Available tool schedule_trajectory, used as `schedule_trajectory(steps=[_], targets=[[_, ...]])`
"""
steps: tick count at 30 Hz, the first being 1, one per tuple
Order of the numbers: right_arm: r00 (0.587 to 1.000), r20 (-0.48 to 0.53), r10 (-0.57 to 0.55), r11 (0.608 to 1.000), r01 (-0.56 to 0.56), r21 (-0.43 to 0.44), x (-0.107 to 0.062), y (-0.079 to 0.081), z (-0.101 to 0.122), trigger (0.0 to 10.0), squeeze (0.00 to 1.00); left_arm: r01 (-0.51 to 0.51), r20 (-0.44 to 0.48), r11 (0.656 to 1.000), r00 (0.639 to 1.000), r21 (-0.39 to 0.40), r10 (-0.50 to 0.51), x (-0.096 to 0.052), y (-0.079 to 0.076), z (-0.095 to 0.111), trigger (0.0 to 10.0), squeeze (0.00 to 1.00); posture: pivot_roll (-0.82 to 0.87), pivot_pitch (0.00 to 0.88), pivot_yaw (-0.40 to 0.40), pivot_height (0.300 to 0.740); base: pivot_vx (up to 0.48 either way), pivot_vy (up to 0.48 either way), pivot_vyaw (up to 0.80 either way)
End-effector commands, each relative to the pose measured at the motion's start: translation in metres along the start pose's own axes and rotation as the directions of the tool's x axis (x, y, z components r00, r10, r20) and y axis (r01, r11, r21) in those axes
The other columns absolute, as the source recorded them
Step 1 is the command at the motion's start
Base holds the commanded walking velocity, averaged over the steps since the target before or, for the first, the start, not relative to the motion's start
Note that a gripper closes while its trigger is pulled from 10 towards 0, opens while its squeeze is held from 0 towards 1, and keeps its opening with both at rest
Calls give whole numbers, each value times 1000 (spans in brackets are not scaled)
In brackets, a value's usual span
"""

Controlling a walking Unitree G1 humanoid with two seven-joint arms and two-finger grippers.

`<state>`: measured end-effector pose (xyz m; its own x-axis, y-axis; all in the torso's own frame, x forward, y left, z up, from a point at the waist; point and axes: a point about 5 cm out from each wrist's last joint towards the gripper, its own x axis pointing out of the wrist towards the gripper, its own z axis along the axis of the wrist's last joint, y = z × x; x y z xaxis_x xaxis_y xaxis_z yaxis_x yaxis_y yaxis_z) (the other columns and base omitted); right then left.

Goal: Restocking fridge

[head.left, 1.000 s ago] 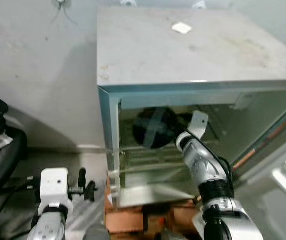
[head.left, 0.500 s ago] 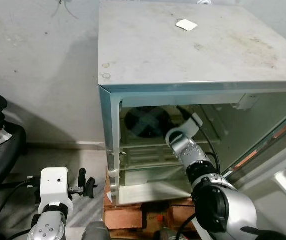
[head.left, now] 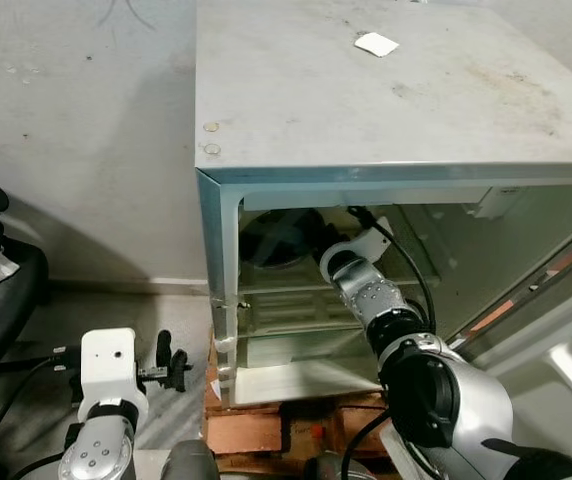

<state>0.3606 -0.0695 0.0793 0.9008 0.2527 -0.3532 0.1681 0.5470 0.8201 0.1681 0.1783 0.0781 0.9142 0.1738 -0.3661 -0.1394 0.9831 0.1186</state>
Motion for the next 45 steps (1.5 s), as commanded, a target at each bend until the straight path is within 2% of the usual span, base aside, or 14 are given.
schedule_trajectory(steps=[1,3,4,6,8,12,17,23,26,29,31,34,37,45], targets=[[996,-62,68,996,-72,-54,2,17,-16,10000,996,-2,-13,1000,1000,2,2,0,-2,-2,10000,0,300,82,-122,740,0,0,0],[994,-83,76,993,-83,-79,1,14,-17,10000,992,-1,-13,1000,1000,1,1,0,-2,-2,10000,0,297,81,-122,740,0,0,0],[992,-110,69,979,-89,-184,0,8,-19,10000,1000,-1,-15,1000,1000,0,1,1,-2,-2,10000,0,294,76,-122,740,0,0,0],[988,-138,63,955,-100,-279,-2,3,-21,10000,1000,-1,-15,1000,1000,-1,1,3,-3,-2,10000,0,291,72,-123,740,0,0,0],[984,-173,46,905,-115,-410,-4,-6,-24,10000,1000,0,-13,1000,1000,-2,0,6,-4,-1,10000,0,286,67,-124,740,0,0,0],[979,-199,37,886,-124,-447,-6,-13,-24,10000,1000,1,-9,1000,1000,-1,-1,9,-5,0,10000,0,279,60,-124,740,0,0,0],[976,-216,14,820,-135,-556,-8,-21,-20,10000,1000,3,-7,1000,1000,0,-3,12,-5,0,10000,0,275,50,-122,740,0,0,0],[986,-151,69,856,-136,-499,-8,-19,-9,10000,1000,-7,3,1000,1000,-3,7,17,-4,4,10000,0,276,39,-123,740,0,0,0],[987,-125,97,900,-140,-414,-7,-15,-9,10000,1000,-10,0,1000,1000,-9,10,18,-4,3,10000,0,274,36,-125,740,0,0,0],[990,-85,115,958,-133,-253,-6,-12,-9,10000,996,-14,-1,1000,1000,-12,14,19,-4,2,10000,0,279,34,-126,740,0,0,0],[990,-68,123,964,-136,-227,-6,-10,-9,10000,1000,-21,4,1000,1000,-16,21,20,-4,4,10000,0,284,35,-129,740,0,0,0],[990,-61,126,962,-137,-236,-5,-9,-9,10000,1000,-33,11,999,999,-21,34,20,-3,5,10000,0,284,35,-129,740,0,0,0],[996,-49,72,914,-85,-396,-5,-11,-8,10000,988,-36,11,999,999,-24,37,20,-2,5,10000,0,285,38,-131,740,0,0,0],[997,29,73,892,-53,-449,-9,-20,14,10000,988,-37,27,999,999,-26,38,22,-3,8,10000,0,277,33,-127,740,0,0,0]])
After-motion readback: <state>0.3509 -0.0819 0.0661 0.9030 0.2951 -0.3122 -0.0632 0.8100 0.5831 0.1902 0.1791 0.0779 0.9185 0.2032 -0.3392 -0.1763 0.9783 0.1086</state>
